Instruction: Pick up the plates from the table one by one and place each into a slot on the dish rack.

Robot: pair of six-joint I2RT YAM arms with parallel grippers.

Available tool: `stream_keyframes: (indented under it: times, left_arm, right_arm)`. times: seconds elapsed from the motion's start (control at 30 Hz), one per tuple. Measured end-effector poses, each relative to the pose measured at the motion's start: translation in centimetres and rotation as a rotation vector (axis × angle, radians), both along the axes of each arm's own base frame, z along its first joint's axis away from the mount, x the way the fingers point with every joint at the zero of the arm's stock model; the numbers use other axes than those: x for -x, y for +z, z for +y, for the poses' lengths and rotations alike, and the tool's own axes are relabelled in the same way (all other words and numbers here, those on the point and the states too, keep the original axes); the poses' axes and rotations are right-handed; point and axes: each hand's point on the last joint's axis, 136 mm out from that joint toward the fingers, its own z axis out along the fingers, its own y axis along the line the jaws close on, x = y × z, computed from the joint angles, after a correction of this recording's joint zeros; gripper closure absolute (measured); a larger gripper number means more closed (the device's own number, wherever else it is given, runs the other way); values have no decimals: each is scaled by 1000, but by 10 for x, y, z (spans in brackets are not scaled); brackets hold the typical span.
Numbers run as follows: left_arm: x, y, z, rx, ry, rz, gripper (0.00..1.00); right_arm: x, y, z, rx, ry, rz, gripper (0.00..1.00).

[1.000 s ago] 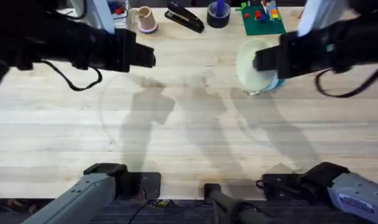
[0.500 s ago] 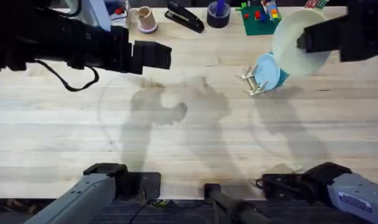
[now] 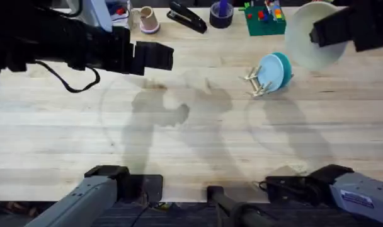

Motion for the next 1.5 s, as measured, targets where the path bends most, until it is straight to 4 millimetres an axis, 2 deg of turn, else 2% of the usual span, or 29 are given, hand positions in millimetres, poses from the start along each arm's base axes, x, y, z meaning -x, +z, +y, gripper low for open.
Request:
stream_keyframes:
  times: [0.63, 1.13, 1.27, 1.5]
  left_arm:
    - [0, 0, 0, 0, 0, -1, 5]
    - [0, 0, 0, 0, 0, 0, 5]
    - [0, 0, 0, 0, 0, 0, 5]
    - [0, 0, 0, 0, 0, 0, 6]
  right_arm:
    - [-3, 2, 0, 21, 30, -9, 970]
    - [-14, 3, -43, 49, -92, -12, 970]
    - [-18, 5, -48, 41, -99, -24, 970]
    - [-19, 3, -43, 17, -71, -16, 970]
